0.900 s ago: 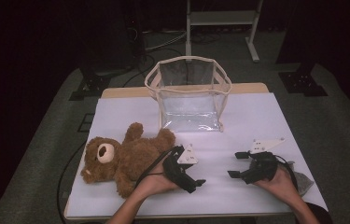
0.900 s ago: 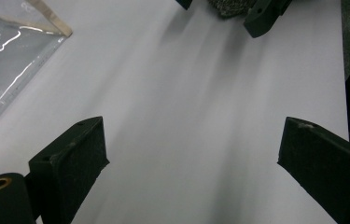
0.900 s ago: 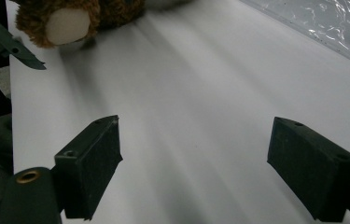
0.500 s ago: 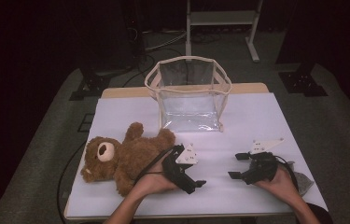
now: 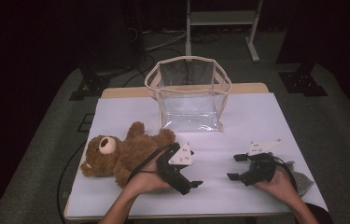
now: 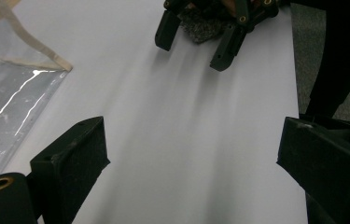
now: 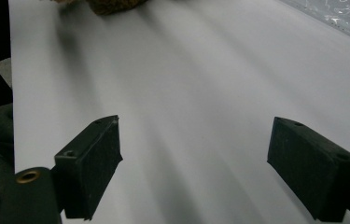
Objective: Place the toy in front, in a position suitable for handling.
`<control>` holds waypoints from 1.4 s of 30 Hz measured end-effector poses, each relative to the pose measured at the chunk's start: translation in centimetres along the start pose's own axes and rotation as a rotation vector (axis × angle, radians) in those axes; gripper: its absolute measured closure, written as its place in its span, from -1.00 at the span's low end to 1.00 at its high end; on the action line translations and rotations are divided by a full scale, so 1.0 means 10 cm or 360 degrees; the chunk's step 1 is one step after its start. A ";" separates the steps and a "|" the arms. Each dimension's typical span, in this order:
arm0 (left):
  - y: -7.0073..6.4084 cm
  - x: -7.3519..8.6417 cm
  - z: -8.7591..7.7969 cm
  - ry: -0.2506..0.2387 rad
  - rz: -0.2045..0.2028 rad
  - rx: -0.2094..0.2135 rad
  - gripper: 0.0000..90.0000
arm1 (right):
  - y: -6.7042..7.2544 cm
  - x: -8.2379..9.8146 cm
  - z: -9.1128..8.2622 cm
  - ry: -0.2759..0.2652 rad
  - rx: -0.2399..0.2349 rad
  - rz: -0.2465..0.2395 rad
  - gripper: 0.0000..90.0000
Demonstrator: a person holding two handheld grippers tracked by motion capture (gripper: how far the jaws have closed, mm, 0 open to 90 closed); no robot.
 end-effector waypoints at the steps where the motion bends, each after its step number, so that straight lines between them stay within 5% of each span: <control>1: 0.01 0.01 -0.01 -0.0003 -0.0007 -0.0002 -0.83 | 0.00 0.00 0.00 0.0003 -0.0002 -0.0001 -0.65; 8: 0.08 0.05 -0.15 -0.0046 -0.0051 -0.0024 -0.83 | 0.01 0.00 0.02 0.0015 -0.0009 -0.0011 -0.65; 19: 0.13 0.14 -0.34 -0.0056 -0.0004 -0.0028 -0.72 | 0.02 0.00 0.02 0.0020 -0.0011 -0.0018 -0.65; 32: 0.27 0.29 -0.66 -0.0145 -0.0053 -0.0112 -0.71 | 0.04 0.00 0.04 0.0035 -0.0021 -0.0038 -0.65; 42: 0.29 0.39 -0.78 -0.0145 -0.0033 -0.0104 -0.72 | 0.12 -0.07 0.05 0.0006 -0.0052 -0.0081 -0.65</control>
Point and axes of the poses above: each handheld gripper's, and its own axes: z roughly forward along the jaws, x roughly out of its underside, y roughly to its left, the point moved 3 cm from there along z, roughly forward along the jaws, and after that the axes turned 12 degrees about y, right-handed, at the moved point
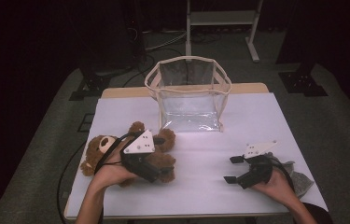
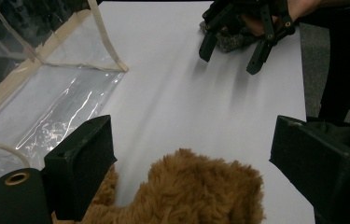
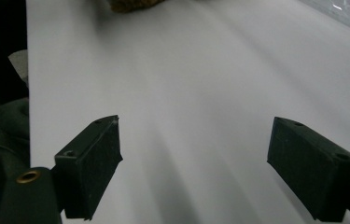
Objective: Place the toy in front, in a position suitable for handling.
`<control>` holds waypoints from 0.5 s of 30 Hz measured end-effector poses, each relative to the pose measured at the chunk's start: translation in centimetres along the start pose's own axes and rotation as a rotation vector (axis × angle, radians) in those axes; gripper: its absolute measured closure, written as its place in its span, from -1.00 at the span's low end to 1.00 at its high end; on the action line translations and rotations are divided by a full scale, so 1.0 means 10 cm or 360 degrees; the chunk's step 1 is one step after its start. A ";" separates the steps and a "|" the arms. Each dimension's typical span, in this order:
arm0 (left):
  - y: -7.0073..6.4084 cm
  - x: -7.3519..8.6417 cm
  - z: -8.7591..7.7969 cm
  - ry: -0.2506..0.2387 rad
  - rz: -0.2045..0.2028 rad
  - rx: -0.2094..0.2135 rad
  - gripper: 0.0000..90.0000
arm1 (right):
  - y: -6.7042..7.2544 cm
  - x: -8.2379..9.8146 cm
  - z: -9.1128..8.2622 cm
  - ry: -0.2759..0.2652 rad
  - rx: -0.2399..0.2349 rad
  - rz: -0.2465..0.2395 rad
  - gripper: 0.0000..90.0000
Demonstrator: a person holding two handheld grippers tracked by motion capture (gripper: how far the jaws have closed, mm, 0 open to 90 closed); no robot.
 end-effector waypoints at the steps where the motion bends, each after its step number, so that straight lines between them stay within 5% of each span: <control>1: 0.01 0.01 -0.01 -0.0010 -0.0004 0.0002 -0.72 | 0.02 -0.03 0.00 -0.0012 -0.0006 -0.0015 -0.65; 10: 0.03 0.18 -0.17 -0.0074 -0.0030 0.0027 -0.81 | 0.23 -0.38 0.07 -0.0086 -0.0100 -0.0147 -0.65; 15: 0.06 0.28 -0.39 -0.0063 -0.0030 -0.0034 -0.81 | 0.42 -0.81 0.19 -0.0125 -0.0210 -0.0277 -0.65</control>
Point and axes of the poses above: each handheld gripper's, and its own axes: z roughly forward along the jaws, x roughly out of its underside, y roughly to its left, the point moved 3 cm from there along z, roughly forward along the jaws, and after that the axes turned 12 degrees about y, right-handed, at the moved point
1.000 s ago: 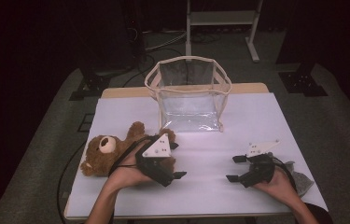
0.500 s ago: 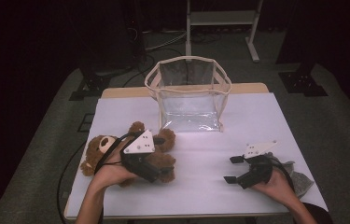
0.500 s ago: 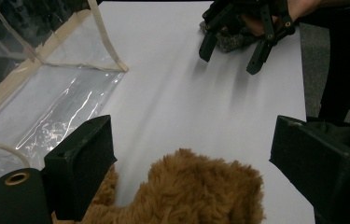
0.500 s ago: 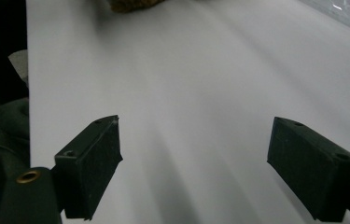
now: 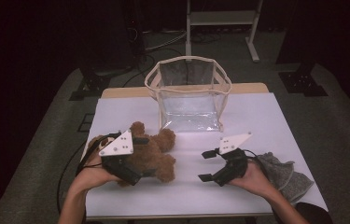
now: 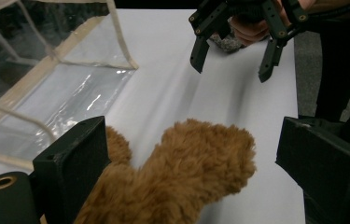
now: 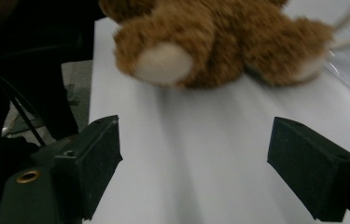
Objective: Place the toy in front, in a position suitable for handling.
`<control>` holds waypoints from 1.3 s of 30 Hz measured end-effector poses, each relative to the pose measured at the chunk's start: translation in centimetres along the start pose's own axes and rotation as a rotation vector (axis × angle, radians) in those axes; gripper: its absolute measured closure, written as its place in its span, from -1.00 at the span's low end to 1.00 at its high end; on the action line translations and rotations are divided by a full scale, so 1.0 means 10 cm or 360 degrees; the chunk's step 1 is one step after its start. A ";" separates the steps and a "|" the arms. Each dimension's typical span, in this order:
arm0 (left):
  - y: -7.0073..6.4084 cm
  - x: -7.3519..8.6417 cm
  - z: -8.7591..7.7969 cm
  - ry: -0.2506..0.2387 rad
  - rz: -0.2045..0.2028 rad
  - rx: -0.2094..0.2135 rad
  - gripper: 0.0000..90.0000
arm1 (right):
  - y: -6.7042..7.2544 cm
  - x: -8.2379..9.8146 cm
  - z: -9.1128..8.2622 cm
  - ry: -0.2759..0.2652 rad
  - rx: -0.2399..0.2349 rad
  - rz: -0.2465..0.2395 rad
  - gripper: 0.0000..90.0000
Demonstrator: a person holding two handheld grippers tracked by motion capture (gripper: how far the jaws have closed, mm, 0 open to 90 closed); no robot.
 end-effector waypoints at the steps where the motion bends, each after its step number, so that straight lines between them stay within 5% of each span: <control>1: 0.01 0.02 -0.03 0.0000 -0.0005 -0.0015 -0.81 | 0.02 -0.08 0.04 -0.0003 -0.0021 -0.0023 -0.65; 7: 0.05 0.14 -0.17 0.0009 -0.0043 -0.0058 -0.81 | 0.07 -0.50 0.27 -0.0006 -0.0116 -0.0119 -0.65; 15: 0.12 0.24 -0.25 0.0021 -0.0081 -0.0089 -0.81 | 0.04 -0.78 0.59 0.0013 -0.0240 -0.0080 -0.57; 20: 0.16 0.29 -0.30 0.0030 -0.0090 -0.0112 -0.81 | 0.04 -0.77 0.81 0.0116 -0.0222 -0.0070 -0.46; 23: 0.19 0.36 -0.32 0.0053 -0.0105 -0.0128 -0.81 | 0.03 -0.69 0.90 0.0194 -0.0194 -0.0073 -0.13; 29: 0.22 0.48 -0.33 0.0095 -0.0134 -0.0146 -0.81 | 0.04 -0.60 0.92 0.0267 -0.0137 -0.0122 0.37; 39: 0.29 0.77 -0.37 0.0096 -0.0261 -0.0182 -0.81 | 0.05 -0.49 0.84 0.0286 -0.0132 -0.0117 0.59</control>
Point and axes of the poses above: each handheld gripper's, and its own axes: z roughly forward along the jaws, x roughly out of its underside, y roughly to its left, the point moved 3 cm from there along z, roughly forward along the jaws, and after that the axes turned 12 degrees about y, right-handed, at the moved point
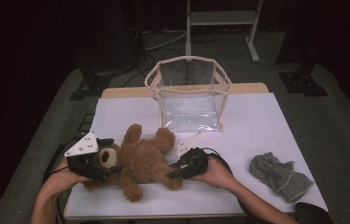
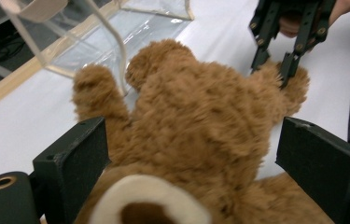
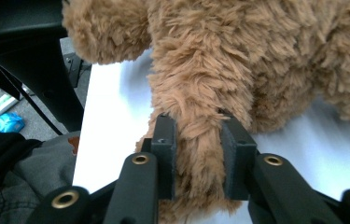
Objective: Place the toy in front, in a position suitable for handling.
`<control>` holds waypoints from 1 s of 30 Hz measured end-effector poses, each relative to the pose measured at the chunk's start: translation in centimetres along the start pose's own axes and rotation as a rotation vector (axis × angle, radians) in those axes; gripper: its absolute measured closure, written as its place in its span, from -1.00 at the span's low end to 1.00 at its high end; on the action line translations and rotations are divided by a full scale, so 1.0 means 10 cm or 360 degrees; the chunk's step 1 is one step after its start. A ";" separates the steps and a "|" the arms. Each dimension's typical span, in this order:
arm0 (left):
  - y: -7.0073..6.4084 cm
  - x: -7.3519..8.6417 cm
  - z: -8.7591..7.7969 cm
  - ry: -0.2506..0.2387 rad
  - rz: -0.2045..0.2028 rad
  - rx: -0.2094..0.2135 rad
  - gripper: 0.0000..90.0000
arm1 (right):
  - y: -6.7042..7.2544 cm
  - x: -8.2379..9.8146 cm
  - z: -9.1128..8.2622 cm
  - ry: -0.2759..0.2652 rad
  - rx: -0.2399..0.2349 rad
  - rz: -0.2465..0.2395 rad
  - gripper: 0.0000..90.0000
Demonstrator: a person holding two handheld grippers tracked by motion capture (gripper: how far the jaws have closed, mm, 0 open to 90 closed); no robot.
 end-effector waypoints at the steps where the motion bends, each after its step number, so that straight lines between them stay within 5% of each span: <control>1: 0.00 0.02 0.00 0.0004 0.0001 -0.0004 -0.81 | 0.01 0.01 -0.01 0.0003 0.0001 -0.0007 0.61; 15: 0.12 0.36 0.08 0.0034 -0.0007 -0.0040 -0.72 | 0.04 0.02 0.01 0.0001 -0.0034 -0.0020 0.63; 18: 0.13 0.47 0.12 -0.0031 0.0030 0.0008 -0.71 | 0.05 0.03 0.02 0.0004 -0.0045 -0.0016 0.62; 23: 0.13 0.54 0.17 -0.0031 0.0081 0.0051 -0.65 | 0.05 0.03 0.04 0.0001 -0.0055 -0.0012 0.58; 30: 0.15 0.57 0.17 -0.0035 0.0071 0.0063 -0.35 | 0.03 -0.02 0.07 -0.0036 -0.0103 0.0065 -0.02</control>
Point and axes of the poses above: each handheld gripper's, and its own axes: z roughly forward along the jaws, x roughly out of its underside, y roughly to its left, the point moved 3 cm from there along z, roughly forward along the jaws, and after that the axes turned 12 degrees about y, right-handed, at the moved point
